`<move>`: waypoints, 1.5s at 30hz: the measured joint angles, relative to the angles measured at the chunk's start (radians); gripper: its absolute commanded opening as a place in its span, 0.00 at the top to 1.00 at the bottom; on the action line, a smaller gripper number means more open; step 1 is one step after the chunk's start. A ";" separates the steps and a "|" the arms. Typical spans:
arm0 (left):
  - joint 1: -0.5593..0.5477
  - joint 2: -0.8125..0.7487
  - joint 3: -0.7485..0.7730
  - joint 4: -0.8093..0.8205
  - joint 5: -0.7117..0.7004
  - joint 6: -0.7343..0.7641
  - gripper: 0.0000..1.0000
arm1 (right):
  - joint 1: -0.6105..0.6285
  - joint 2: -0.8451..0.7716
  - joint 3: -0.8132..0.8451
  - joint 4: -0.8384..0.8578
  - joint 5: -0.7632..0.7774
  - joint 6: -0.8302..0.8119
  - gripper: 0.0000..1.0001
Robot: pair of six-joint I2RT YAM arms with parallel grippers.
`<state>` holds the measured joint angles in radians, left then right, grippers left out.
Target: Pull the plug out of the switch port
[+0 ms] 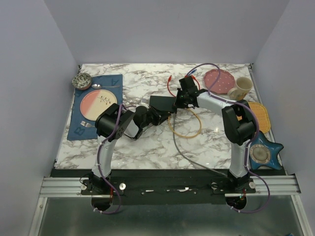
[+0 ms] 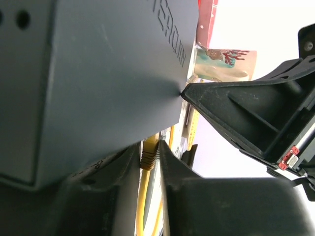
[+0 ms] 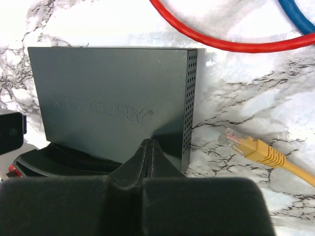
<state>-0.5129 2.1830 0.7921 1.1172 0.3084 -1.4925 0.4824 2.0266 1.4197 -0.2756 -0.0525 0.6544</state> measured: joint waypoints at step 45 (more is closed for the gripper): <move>0.061 -0.071 -0.264 0.225 0.071 -0.047 0.67 | 0.081 -0.087 -0.156 0.067 -0.124 0.037 0.99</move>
<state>-0.4515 2.1124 0.5285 1.3418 0.3794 -1.5394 0.5636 1.9396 1.2636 -0.2089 -0.1761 0.6910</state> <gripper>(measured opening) 0.428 0.011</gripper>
